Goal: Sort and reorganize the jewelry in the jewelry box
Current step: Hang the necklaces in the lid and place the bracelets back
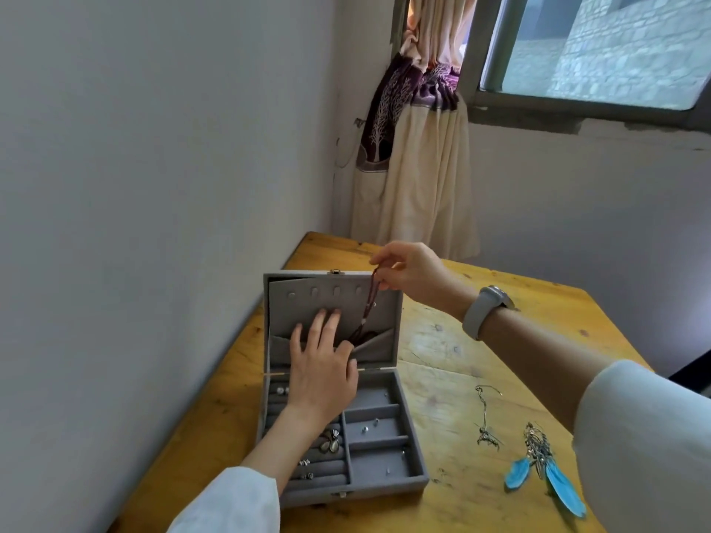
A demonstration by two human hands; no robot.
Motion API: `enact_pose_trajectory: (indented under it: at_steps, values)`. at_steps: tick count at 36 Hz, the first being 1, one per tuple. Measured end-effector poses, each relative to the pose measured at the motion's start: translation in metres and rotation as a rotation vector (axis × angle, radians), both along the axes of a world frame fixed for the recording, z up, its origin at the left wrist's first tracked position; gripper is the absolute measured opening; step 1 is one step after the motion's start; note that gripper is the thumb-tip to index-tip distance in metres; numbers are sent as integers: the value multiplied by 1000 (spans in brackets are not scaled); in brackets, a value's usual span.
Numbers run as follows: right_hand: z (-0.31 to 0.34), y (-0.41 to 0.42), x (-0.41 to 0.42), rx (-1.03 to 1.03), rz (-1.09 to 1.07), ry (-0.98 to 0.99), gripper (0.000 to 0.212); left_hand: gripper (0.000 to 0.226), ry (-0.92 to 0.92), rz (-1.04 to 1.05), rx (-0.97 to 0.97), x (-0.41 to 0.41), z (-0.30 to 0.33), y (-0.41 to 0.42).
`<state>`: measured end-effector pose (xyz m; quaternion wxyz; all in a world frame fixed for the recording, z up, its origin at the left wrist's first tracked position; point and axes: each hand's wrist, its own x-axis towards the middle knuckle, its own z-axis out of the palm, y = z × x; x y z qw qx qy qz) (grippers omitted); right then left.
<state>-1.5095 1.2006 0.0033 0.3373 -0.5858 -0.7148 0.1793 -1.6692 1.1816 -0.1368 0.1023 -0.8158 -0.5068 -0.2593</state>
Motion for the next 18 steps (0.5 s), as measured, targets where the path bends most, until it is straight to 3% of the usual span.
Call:
enact_pose_trajectory:
  at_steps: [10, 18]
  values:
    - [-48, 11, 7, 346, -43, -292, 16, 22, -34, -108, 25, -1, -7, 0]
    - [-73, 14, 8, 591, -218, -467, 10, 27, 12, -112, 17, -3, -13, -1]
